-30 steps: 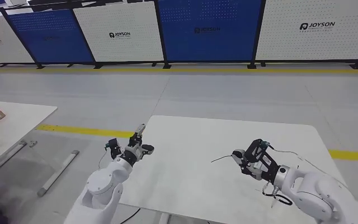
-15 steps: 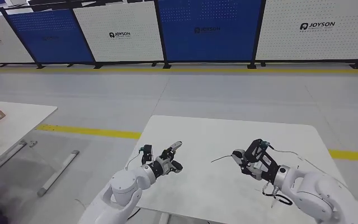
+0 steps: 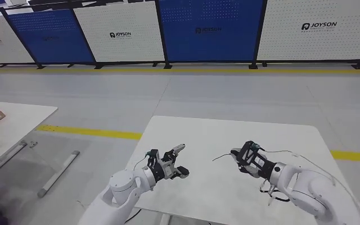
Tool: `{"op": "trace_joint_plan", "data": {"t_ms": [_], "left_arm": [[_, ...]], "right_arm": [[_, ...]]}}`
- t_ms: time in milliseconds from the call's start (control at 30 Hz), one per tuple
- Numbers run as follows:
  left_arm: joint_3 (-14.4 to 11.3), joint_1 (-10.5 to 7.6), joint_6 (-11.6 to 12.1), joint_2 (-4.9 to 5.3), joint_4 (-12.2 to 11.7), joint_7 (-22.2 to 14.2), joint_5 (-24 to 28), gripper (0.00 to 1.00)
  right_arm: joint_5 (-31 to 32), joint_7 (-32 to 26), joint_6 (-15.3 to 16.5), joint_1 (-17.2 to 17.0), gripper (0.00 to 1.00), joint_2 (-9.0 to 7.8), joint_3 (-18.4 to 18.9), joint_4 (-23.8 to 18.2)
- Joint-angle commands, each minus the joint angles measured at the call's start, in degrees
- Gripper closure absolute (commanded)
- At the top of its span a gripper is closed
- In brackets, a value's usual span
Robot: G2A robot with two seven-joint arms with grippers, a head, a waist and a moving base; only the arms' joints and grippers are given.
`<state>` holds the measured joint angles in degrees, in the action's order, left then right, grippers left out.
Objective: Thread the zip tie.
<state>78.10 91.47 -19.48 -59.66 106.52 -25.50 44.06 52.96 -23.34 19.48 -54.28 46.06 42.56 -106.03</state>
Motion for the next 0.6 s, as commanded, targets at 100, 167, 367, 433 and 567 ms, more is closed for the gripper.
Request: {"op": "trace_joint_plan", "data": {"t_ms": [100,167,367,433,567], "left_arm": [[-7.30,-4.59,0.00,2.45,-0.29,1.90,5.23,0.00],[-10.36,-7.11,0.00,3.20,-0.84,4.89,7.77,0.00],[-13.61,-10.00,0.00,3.94,-2.16,7.48,12.22,0.00],[-13.61,-10.00,0.00,3.94,-2.16,7.48,12.22,0.00],[-13.61,-10.00,0.00,3.94,-2.16,7.48,12.22,0.00]], "right_arm": [[1.84,-0.24,0.00,3.74,1.00,0.89,-4.72,0.79],[1.72,-0.45,0.00,4.97,1.00,1.12,-6.01,1.29],[1.59,-0.50,0.00,5.36,1.00,1.18,-6.38,1.46],[1.59,-0.50,0.00,5.36,1.00,1.18,-6.38,1.46],[1.59,-0.50,0.00,5.36,1.00,1.18,-6.38,1.46]]}}
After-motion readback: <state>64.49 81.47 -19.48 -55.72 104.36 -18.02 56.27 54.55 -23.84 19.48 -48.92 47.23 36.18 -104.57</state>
